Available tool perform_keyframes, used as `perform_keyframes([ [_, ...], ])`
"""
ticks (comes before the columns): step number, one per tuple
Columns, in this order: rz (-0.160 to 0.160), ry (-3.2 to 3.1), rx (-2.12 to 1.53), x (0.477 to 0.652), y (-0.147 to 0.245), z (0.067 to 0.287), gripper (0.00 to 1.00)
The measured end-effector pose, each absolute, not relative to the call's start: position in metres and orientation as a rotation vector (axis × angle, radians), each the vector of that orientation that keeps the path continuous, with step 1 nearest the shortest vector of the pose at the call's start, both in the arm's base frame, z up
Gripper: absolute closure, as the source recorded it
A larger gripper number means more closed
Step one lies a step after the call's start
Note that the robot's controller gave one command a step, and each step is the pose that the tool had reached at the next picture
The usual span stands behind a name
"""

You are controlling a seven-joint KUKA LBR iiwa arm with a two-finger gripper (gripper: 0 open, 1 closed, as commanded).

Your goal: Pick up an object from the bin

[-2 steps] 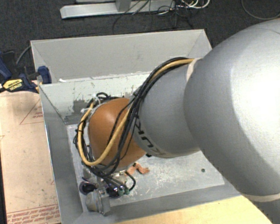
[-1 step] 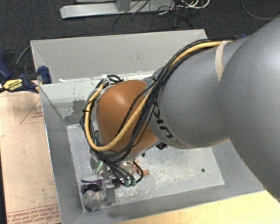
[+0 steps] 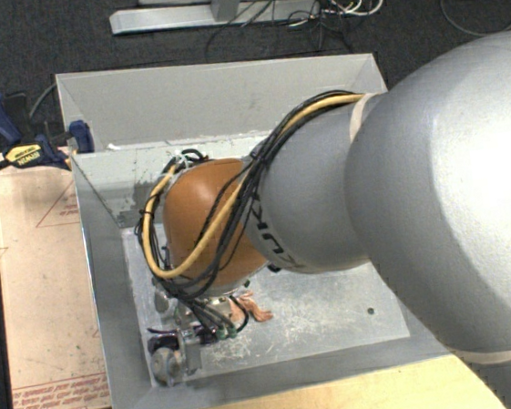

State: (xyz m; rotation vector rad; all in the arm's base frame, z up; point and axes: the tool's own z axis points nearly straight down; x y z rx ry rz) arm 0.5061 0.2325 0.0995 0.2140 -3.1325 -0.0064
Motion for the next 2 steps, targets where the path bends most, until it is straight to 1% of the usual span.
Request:
perform_keyframes([
  [1,-0.011,-3.148,0.209,0.488,0.246,0.071,0.00],
  [2,-0.009,-3.138,0.153,0.506,0.224,0.070,1.00],
])
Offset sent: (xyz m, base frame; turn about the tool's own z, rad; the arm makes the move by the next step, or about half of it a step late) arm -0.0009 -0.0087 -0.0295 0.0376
